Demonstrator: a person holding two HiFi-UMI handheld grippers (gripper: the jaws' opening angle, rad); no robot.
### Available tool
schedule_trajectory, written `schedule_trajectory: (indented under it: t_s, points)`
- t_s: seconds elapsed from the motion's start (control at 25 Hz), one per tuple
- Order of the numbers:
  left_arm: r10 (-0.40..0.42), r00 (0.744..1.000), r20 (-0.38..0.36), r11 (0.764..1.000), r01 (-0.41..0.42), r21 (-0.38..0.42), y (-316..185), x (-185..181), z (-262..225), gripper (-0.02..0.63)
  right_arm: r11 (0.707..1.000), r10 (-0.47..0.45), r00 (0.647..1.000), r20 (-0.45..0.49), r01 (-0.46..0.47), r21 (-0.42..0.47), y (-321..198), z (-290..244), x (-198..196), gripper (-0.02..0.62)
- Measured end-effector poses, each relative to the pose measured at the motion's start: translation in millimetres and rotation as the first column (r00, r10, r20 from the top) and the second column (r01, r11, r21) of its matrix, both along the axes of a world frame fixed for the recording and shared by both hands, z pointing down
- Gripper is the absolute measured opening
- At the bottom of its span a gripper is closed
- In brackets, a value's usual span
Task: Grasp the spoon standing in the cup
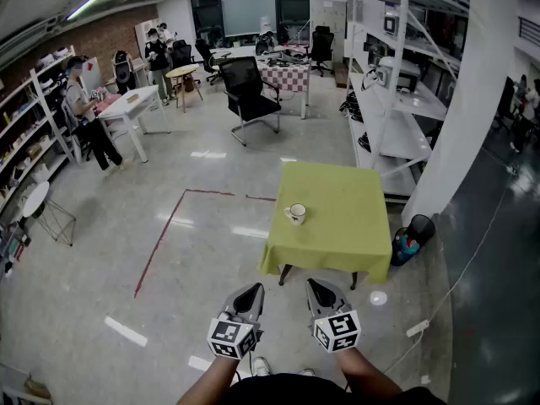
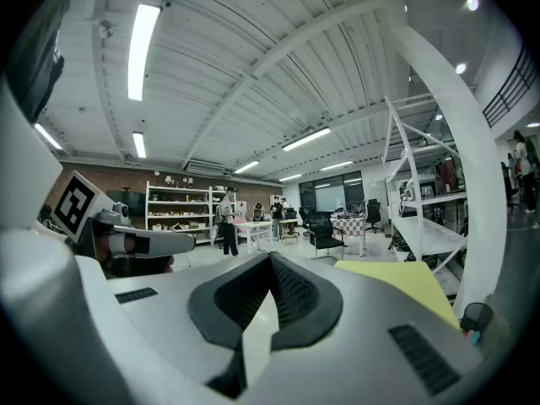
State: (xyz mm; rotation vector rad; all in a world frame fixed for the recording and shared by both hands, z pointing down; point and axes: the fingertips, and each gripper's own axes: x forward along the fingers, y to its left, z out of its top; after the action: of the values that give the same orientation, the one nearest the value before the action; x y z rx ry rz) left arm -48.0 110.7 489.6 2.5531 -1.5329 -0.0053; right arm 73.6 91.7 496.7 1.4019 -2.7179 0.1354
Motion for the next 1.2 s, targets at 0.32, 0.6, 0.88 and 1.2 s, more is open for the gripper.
schedule_trajectory:
  t_s: [0.32, 0.6, 0.88, 1.2]
  points:
    - [0.008, 0.999, -0.040, 1.000, -0.007, 0.013, 9, 7, -9, 0.006, 1.000, 0.012, 1.000, -0.007, -0.012, 0.014, 11, -4, 6, 0.006]
    - [0.022, 0.999, -0.035, 1.000, -0.022, 0.023, 5, -4, -8, 0.006, 0.999, 0.043, 0.999, -0.003, -0.043, 0.027, 7, -9, -5, 0.006]
    - [0.018, 1.000, -0.020, 0.999, -0.017, 0.043, -15, -31, -14, 0.006, 0.998, 0.062, 0.998, 0.023, -0.062, 0.024, -11, -13, -28, 0.006]
    - [0.082, 0.996, 0.023, 0.996, -0.082, 0.038, -32, -52, 0, 0.006, 0.993, 0.115, 0.993, 0.006, -0.115, 0.017, -30, -1, -54, 0.006]
